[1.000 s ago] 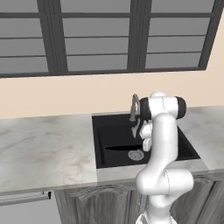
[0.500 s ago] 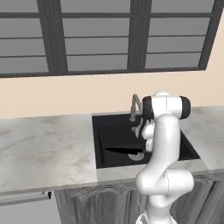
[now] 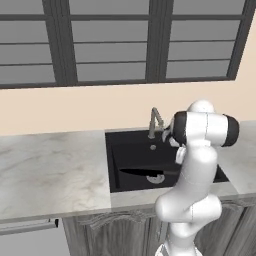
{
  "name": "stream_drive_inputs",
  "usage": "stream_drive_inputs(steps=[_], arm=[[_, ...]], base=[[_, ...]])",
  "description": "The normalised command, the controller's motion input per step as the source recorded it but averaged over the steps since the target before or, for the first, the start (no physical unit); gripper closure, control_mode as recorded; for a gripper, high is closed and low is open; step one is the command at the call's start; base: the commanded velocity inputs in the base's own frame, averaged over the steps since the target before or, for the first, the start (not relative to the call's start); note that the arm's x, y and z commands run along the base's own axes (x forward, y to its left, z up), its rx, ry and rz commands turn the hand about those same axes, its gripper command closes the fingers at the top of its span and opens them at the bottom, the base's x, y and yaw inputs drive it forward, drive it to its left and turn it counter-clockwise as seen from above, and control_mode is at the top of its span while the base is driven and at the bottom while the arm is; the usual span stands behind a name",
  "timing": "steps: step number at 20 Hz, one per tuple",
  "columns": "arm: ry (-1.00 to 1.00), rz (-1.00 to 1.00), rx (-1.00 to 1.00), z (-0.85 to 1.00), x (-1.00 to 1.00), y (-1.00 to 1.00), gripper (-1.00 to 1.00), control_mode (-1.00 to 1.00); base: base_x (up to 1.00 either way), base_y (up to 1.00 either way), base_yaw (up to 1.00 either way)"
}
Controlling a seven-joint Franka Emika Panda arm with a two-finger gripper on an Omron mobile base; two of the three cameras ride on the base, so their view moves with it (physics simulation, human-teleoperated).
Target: Move the cutting board and knife to the sink. Then move spray from the cabinet to the counter.
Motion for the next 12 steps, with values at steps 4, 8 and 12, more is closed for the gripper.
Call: stream_drive_inputs(steps=[4, 8, 12], arm=[[-0.07, -0.03, 0.04, 1.00, -0.63, -0.02, -1.00, -1.00], [-0.16, -0.26, 0.06, 1.00, -0.88, 0.06, -1.00, -1.00], [-0.12, -0.44, 0.03, 1.00, -0.56, 0.08, -1.00, -1.00]], base=[[0.00, 0.00, 0.00], [0.00, 0.00, 0.00], [0.00, 0.00, 0.00]])
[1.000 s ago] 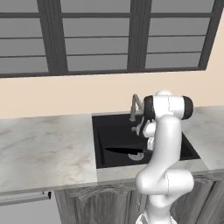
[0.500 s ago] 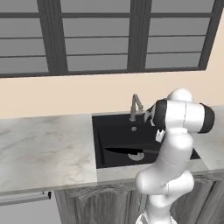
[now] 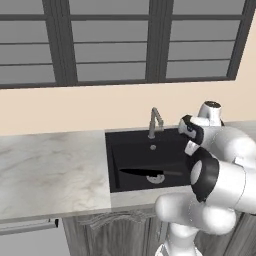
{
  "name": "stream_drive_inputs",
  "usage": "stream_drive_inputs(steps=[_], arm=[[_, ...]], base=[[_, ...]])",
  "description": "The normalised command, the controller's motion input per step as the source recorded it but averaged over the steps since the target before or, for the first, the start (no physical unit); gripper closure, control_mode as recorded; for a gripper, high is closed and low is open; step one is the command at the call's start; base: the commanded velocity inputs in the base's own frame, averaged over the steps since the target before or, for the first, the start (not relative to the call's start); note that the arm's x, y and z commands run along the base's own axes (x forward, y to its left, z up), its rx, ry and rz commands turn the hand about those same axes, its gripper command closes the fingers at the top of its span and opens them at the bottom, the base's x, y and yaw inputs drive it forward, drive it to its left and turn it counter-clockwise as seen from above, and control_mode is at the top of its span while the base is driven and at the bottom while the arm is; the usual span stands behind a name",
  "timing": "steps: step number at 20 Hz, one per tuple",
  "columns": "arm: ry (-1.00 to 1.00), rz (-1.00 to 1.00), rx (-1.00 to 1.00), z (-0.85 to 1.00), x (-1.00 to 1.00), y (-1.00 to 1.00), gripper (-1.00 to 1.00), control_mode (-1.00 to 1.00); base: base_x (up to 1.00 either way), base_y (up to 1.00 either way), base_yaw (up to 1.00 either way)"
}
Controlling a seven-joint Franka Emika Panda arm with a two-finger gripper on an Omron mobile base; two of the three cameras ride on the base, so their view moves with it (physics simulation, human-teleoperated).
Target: Move the cutting board and knife to the sink. Then move spray from the cabinet to the counter.
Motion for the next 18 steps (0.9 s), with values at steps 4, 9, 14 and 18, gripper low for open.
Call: stream_drive_inputs(steps=[4, 9, 14, 18], arm=[[-0.17, -0.46, 0.04, 1.00, -0.64, 0.13, -1.00, -1.00], [-0.19, -0.42, 0.06, 0.90, -0.74, 0.21, -1.00, -1.00], [-0.22, -0.19, 0.06, 0.76, -0.89, 0.23, -1.00, -1.00], [-0.21, -0.07, 0.07, 0.89, -0.69, 0.25, -1.00, -1.00]], base=[[0.00, 0.00, 0.00], [0.00, 0.00, 0.00], [0.00, 0.00, 0.00], [0.00, 0.00, 0.00]])
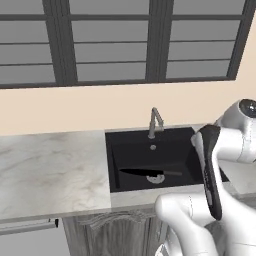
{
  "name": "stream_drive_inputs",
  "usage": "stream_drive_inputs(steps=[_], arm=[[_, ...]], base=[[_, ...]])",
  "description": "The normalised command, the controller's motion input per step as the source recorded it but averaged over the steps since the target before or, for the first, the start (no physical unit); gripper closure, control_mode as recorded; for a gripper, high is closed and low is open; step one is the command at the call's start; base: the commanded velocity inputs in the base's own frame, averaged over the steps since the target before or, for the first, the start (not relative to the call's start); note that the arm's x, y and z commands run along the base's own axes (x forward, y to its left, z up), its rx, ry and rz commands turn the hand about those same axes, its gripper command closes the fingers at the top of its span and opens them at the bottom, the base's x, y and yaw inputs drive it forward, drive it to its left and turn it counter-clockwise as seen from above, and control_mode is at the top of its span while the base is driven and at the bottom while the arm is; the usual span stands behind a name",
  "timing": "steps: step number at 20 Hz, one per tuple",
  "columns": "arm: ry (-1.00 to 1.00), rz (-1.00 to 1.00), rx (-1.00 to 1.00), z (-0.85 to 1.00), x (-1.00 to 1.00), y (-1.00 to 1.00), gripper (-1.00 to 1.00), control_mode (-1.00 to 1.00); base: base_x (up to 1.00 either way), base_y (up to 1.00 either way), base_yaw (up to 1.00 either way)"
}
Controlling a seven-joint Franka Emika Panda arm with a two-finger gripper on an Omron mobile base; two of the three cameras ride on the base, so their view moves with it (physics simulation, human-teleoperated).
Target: Move the cutting board and knife to the sink. Then move spray from the cabinet to the counter.
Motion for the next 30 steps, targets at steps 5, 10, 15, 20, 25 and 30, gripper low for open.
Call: stream_drive_inputs(steps=[5, 10, 15, 20, 25, 30], arm=[[-0.17, -0.07, 0.00, 0.76, -0.49, 0.38, -1.00, -1.00], [-0.09, -0.04, 0.01, 0.71, -0.51, 0.29, -1.00, -1.00], [-0.09, -0.02, 0.03, 0.72, -0.84, 0.18, -1.00, -1.00], [-0.11, -0.01, 0.00, 0.46, -0.64, 0.06, -1.00, 1.00], [0.00, 0.00, 0.00, 0.00, 0.00, 0.00, -1.00, 1.00], [0.00, 0.00, 0.00, 0.00, 0.00, 0.00, -1.00, 1.00]], base=[[0.00, 0.00, 0.00], [0.00, 0.00, 0.00], [0.00, 0.00, 0.00], [-0.19, 0.00, 0.00], [-0.64, -0.40, -0.04], [0.05, -0.47, -0.77]])
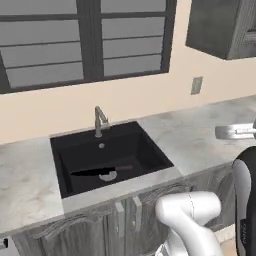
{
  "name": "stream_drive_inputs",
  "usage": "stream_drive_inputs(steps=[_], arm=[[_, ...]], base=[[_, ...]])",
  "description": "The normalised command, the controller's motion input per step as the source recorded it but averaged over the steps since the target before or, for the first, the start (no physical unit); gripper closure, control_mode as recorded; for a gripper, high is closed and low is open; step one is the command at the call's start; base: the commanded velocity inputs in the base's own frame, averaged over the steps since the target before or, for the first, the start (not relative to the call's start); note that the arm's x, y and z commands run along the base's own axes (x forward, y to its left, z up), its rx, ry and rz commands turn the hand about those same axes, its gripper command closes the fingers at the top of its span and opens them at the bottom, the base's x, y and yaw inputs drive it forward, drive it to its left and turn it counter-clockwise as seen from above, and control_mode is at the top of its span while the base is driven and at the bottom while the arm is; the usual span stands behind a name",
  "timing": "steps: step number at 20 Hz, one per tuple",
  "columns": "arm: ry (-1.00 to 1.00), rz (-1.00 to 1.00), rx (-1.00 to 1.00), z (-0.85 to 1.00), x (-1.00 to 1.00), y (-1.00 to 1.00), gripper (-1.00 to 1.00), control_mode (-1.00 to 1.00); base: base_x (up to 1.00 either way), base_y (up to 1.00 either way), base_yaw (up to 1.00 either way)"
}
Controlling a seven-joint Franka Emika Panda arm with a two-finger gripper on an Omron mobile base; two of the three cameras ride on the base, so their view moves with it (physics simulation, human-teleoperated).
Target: Move the cutting board and knife to the sink. Then move spray from the cabinet to the counter.
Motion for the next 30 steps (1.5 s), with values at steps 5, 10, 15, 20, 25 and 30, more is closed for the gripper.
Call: stream_drive_inputs(steps=[5, 10, 15, 20, 25, 30], arm=[[0.00, 0.00, 0.00, 0.00, 0.00, 0.00, -1.00, 1.00], [0.00, 0.00, 0.00, 0.00, 0.00, 0.00, -1.00, 1.00], [0.00, 0.00, 0.00, 0.00, 0.00, 0.00, -1.00, 1.00], [0.00, 0.00, 0.00, 0.00, 0.00, 0.00, -1.00, 1.00], [0.00, 0.00, 0.00, 0.00, 0.00, 0.00, -1.00, 1.00], [0.00, 0.00, 0.00, 0.00, 0.00, 0.00, -1.00, 1.00]], base=[[0.00, 0.00, -1.00], [0.00, 0.00, -1.00], [0.00, 0.00, -1.00], [0.00, 0.00, -1.00], [0.00, 0.00, -1.00], [0.00, 0.00, -1.00]])
